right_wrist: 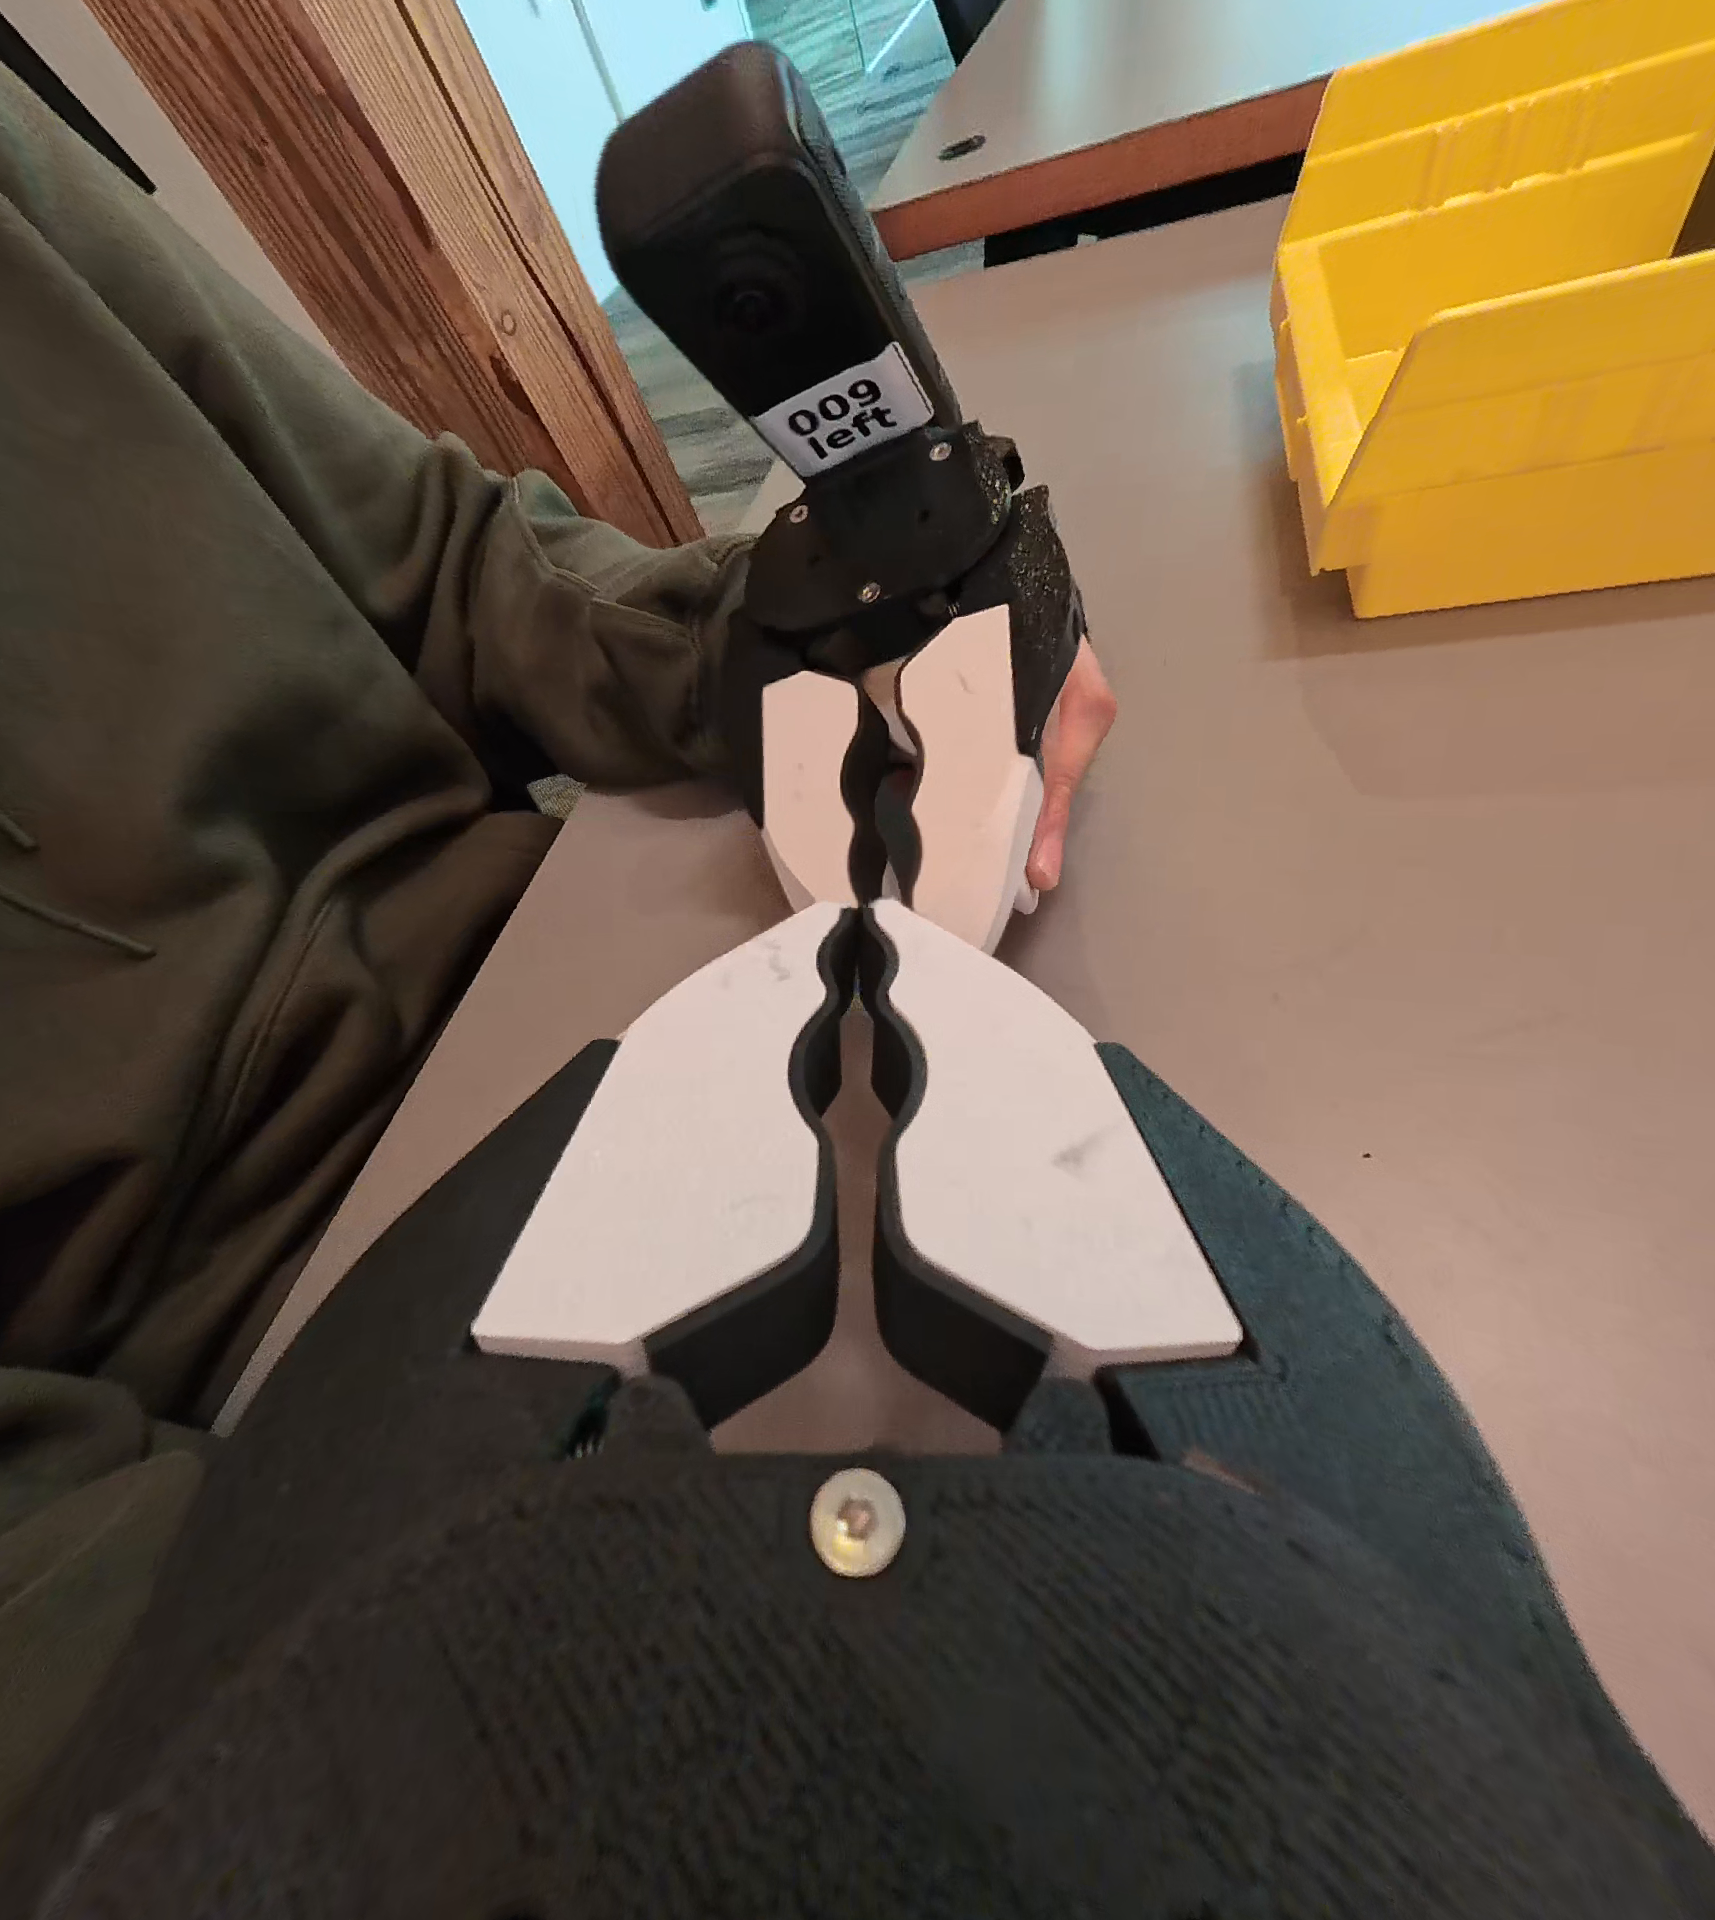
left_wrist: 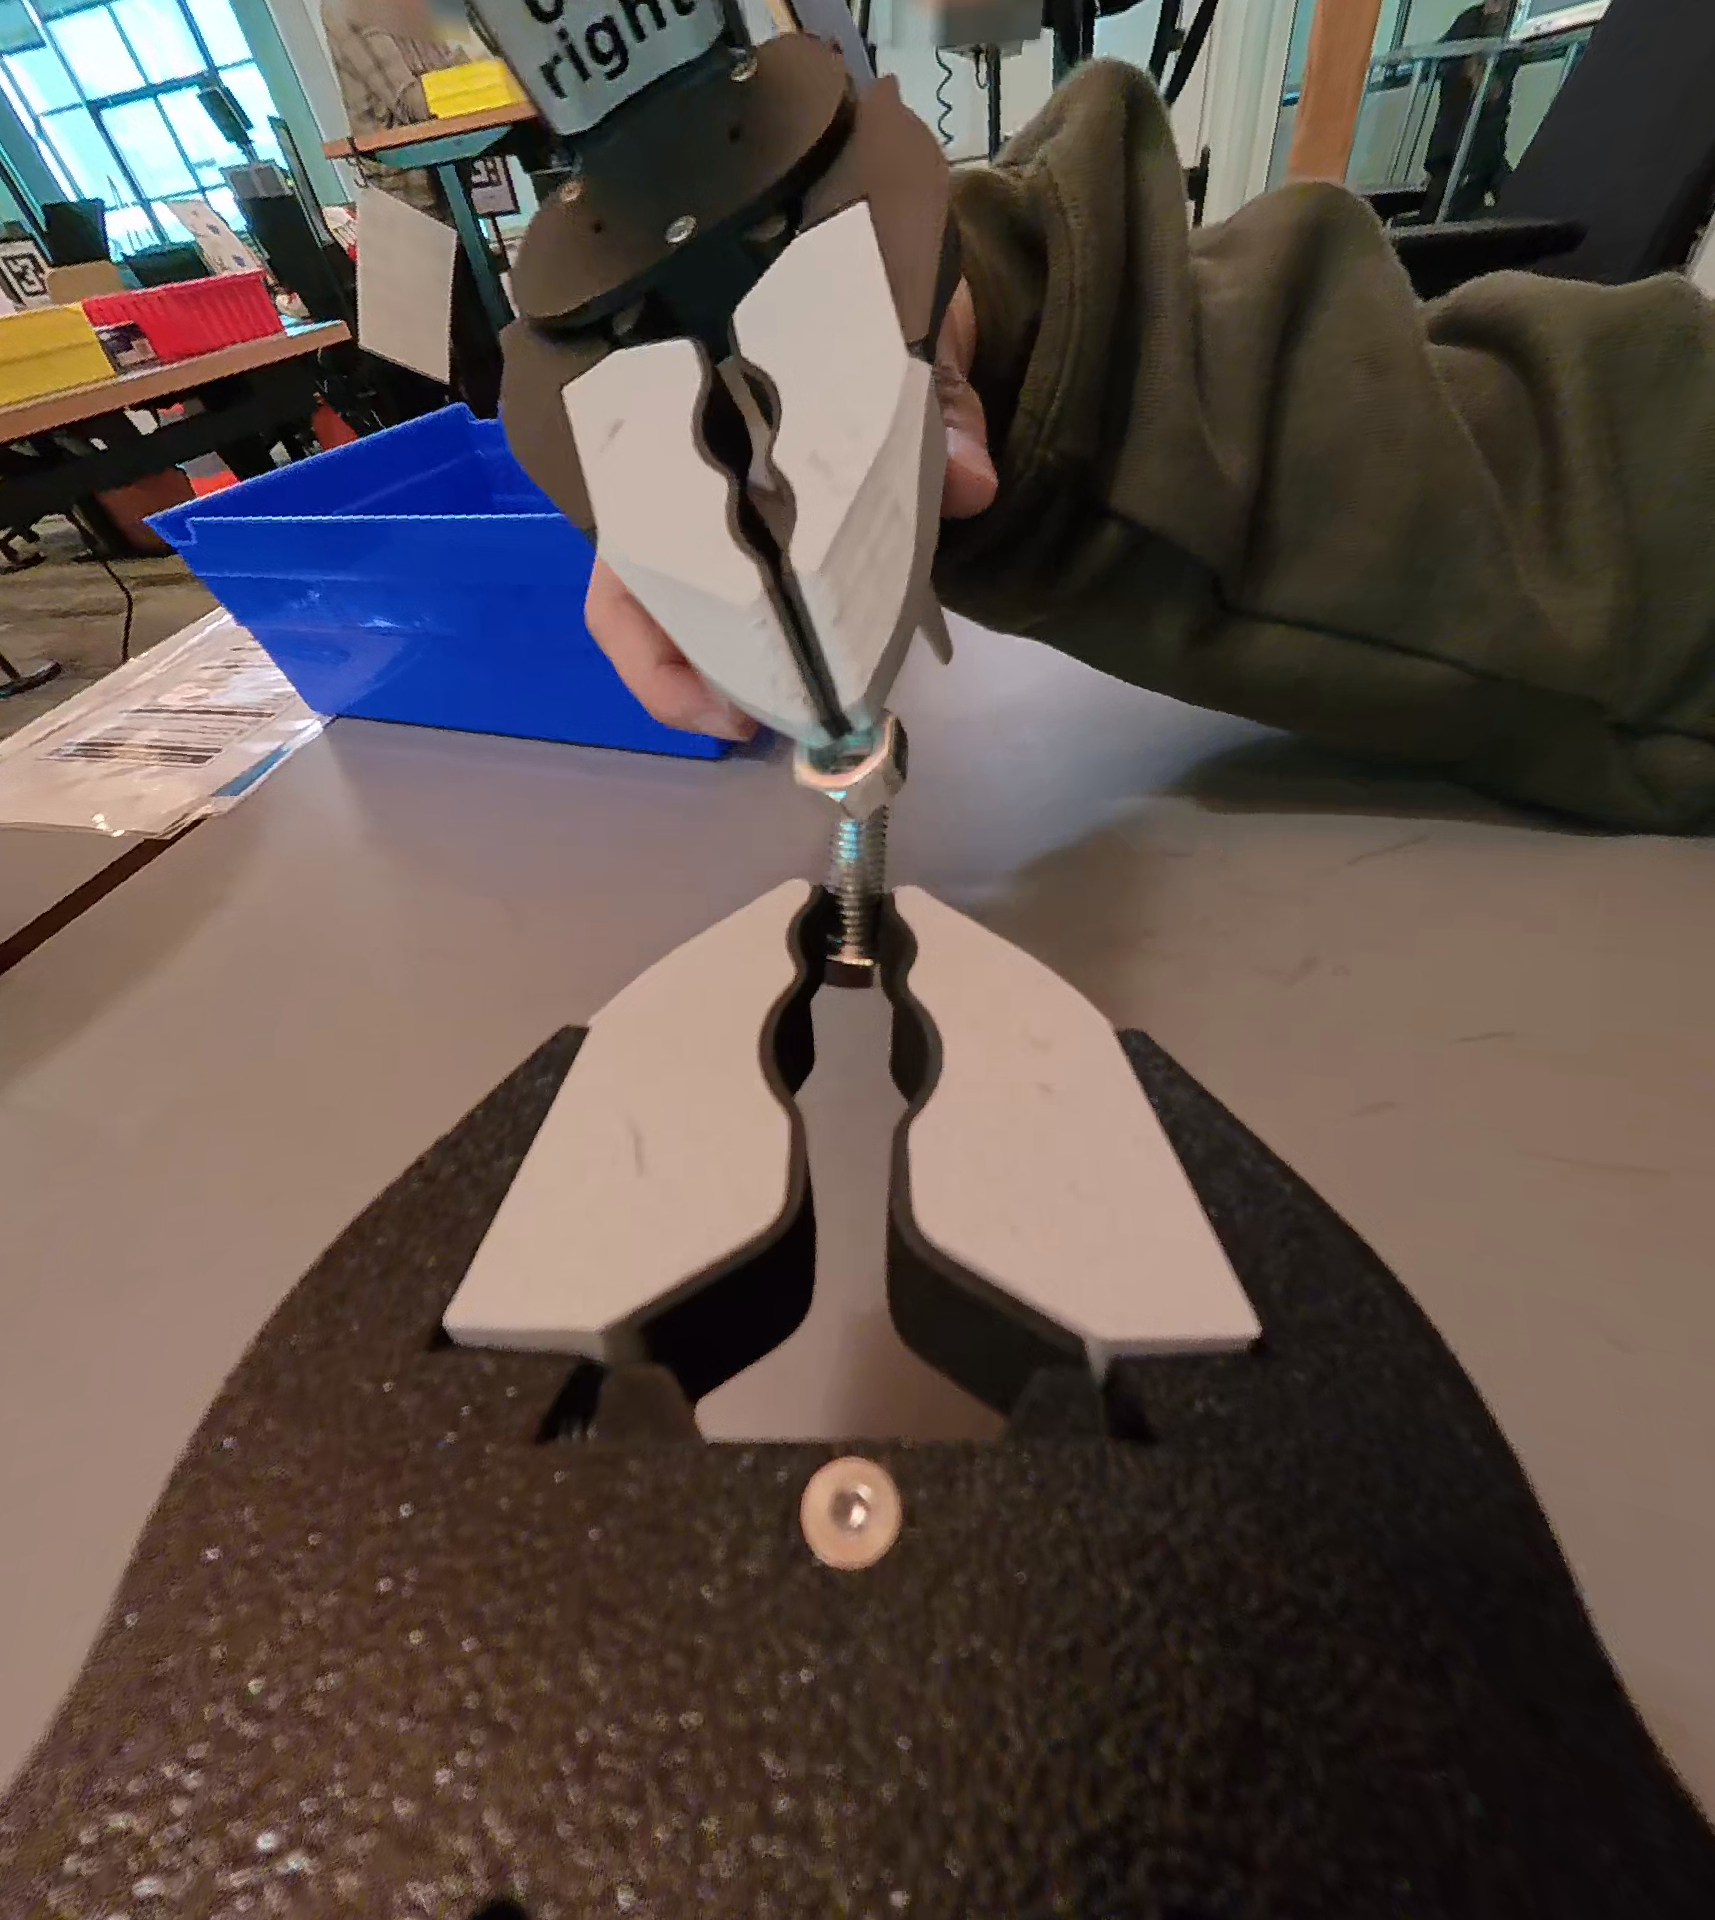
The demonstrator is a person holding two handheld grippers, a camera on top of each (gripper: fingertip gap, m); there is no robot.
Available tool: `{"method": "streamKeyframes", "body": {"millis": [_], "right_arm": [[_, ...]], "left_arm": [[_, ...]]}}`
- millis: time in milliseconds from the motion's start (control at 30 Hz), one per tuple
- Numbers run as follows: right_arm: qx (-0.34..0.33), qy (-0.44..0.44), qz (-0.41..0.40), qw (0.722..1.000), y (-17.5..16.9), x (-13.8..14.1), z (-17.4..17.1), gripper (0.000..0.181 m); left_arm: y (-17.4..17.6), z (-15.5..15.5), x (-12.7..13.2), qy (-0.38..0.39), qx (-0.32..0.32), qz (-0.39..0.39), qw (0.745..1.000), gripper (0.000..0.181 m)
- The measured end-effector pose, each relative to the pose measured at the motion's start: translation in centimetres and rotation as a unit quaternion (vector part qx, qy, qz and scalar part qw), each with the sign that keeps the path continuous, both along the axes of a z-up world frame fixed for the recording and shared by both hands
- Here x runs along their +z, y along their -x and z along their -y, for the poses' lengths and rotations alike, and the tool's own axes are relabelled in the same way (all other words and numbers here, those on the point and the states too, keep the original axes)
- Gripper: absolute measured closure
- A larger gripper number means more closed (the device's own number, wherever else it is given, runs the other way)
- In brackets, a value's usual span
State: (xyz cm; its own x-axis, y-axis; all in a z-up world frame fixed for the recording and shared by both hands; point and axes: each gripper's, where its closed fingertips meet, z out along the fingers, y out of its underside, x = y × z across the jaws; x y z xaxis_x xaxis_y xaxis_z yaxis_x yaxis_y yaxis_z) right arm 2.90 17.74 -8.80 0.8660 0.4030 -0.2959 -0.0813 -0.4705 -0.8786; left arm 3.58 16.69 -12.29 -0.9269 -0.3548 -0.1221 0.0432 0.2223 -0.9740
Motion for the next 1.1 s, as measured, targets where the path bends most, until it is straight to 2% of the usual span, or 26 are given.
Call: {"method": "streamKeyframes", "body": {"millis": [600,733,800,900,967,1033,1100], "right_arm": [[-0.037,-0.004,0.063,0.997,-1.2,0.2,-0.4,0.181],[-0.039,-0.007,0.079,0.996,-1.0,0.5,-0.5,0.174],[-0.047,-0.007,0.088,0.995,-1.2,0.6,-0.6,0.162],[-0.057,-0.014,0.096,0.994,-1.5,0.8,-0.7,0.157],[-0.048,-0.021,0.079,0.996,-1.2,1.0,-0.9,0.174],[-0.039,-0.007,0.074,0.996,-1.0,0.6,-0.7,0.177],[-0.041,0.008,0.08,0.996,-1.2,0.3,0.2,0.175]], "left_arm": [[-1.1,-0.9,0.3,0.016,0.036,-0.015,0.999,0.172],[-1.3,-1.1,0.6,0.031,0.041,-0.019,0.998,0.172],[-1.3,-1.2,0.9,0.042,0.042,-0.021,0.998,0.172],[-1.3,-1.3,1.1,0.053,0.041,-0.022,0.998,0.173],[-1.3,-1.2,1.1,0.053,0.039,-0.022,0.998,0.173],[-0.7,-1.0,1.1,0.044,0.02,-0.015,0.999,0.172],[0.7,-0.5,1.6,0.057,-0.032,-0.01,0.998,0.172]]}}
